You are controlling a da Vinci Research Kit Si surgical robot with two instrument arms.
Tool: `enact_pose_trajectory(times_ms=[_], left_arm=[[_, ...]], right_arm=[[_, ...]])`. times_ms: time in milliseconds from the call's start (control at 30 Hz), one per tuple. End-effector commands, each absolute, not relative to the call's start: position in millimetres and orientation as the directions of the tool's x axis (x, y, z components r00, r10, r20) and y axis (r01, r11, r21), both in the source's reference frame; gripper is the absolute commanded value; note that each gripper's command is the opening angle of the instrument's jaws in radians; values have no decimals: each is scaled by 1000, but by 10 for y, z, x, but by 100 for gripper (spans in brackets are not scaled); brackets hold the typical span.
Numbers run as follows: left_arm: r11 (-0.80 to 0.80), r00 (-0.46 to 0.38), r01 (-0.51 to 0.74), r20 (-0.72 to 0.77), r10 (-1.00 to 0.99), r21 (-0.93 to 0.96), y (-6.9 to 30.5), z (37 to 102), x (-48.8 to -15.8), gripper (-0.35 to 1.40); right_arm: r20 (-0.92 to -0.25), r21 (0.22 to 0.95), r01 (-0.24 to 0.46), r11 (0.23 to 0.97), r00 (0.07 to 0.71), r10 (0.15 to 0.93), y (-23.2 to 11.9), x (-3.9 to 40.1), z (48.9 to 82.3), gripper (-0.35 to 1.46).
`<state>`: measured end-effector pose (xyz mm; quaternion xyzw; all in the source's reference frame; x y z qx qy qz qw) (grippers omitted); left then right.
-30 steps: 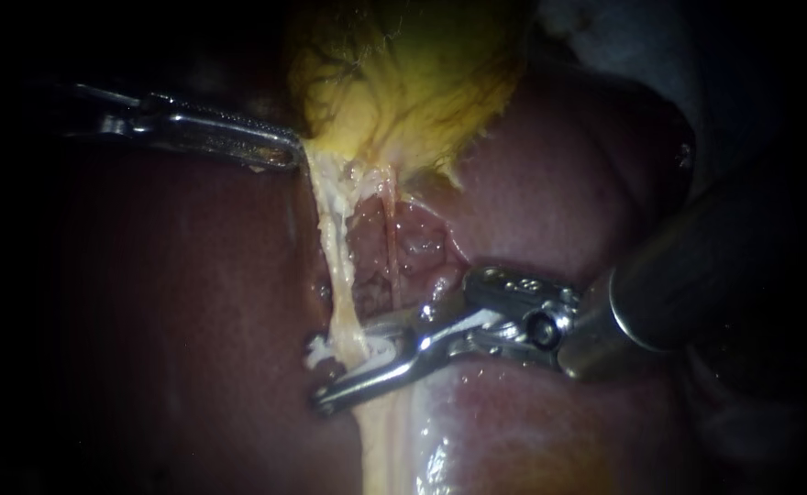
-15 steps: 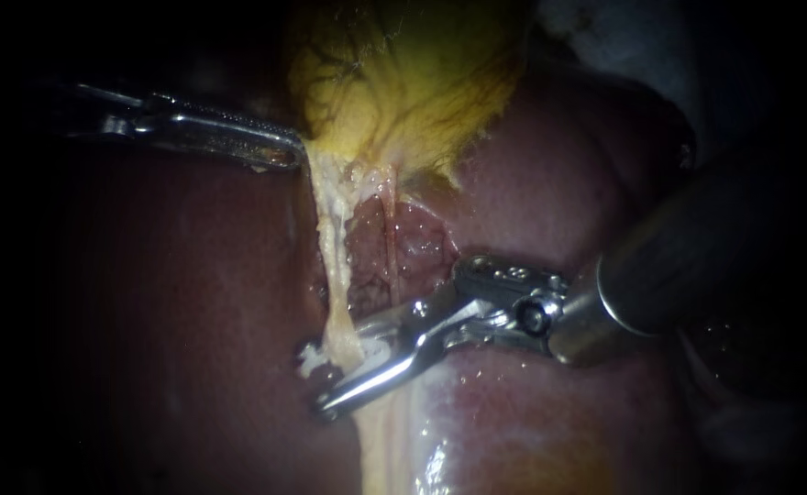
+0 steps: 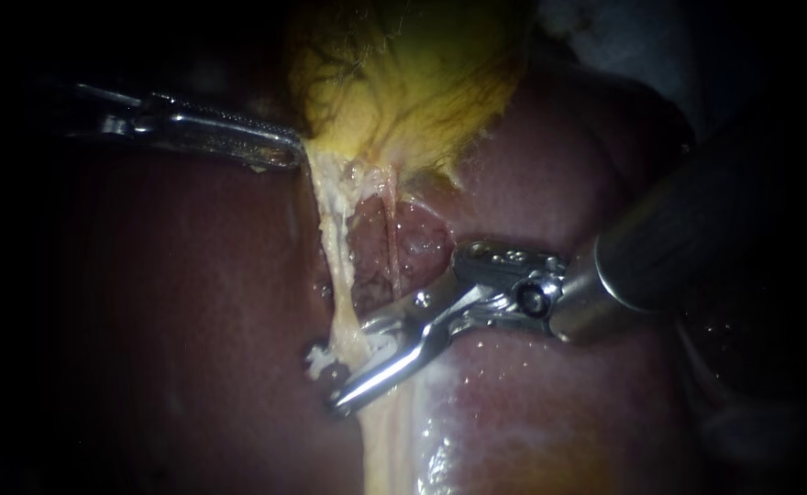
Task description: Clipping first clip left tube
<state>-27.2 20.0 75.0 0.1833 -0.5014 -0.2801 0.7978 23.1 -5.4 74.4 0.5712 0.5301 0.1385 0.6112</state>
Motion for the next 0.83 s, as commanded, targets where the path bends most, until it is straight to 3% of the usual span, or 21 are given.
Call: enact_pose_trajectory(times_ms=[33,333,833], left_arm=[[776,340,263,698,-631,573,200,749,-272,-35],[776,340,263,698,-631,573,200,749,-272,-35],[776,340,262,697,-631,574,200,749,-272,-35]], right_arm=[[-502,839,440,321,399,767,-54,231,744,15],[-513,834,439,333,399,760,-50,226,747,-35],[-523,828,445,342,394,756,-51,226,746,-35]])
